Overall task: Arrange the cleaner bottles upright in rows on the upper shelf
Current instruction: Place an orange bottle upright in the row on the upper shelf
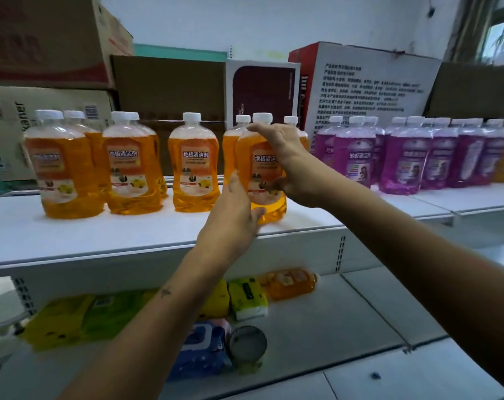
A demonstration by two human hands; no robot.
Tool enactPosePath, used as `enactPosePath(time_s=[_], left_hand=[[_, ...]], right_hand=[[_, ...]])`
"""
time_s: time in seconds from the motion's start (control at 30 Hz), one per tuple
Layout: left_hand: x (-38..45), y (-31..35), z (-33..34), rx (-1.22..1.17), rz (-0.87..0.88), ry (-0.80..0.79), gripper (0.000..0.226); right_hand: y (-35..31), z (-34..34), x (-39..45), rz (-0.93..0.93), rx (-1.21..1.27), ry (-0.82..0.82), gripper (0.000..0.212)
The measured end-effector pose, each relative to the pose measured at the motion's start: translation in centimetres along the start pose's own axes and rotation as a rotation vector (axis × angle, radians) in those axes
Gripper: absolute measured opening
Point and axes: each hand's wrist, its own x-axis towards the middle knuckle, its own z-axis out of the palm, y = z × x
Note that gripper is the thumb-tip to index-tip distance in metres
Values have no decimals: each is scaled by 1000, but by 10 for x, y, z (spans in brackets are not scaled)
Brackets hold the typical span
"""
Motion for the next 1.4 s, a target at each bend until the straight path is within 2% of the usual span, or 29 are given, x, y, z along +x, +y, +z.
enactPosePath(time_s=[0.17,0.27,0.37,0.63,1.03,1.13,1.23,1.33,1.4], left_hand=[[-1,3,2,180,-48,19,87],[-2,4,3,207,-63,24,85],[-4,3,3,241,-34,51,75],[-4,7,3,256,-37,48,30],[-6,8,3,230,7,111,14],[-7,5,-2,182,57,173,17],[-10,5,-6,90,87,241,21],[-19,9,-13,-83,180,282,21],[-40,11,-15,-316,261,315,22]], right_hand=[[0,11,16,25,49,15,102],[3,20,27,49,37,34,102],[4,27,35,62,-8,47,100],[10,38,48,94,-37,47,101],[0,37,42,148,-96,37,107],[-1,34,32,154,-123,40,110],[-2,32,-2,177,0,78,107],[-9,31,-60,119,140,262,99],[-13,34,-105,104,225,360,89]])
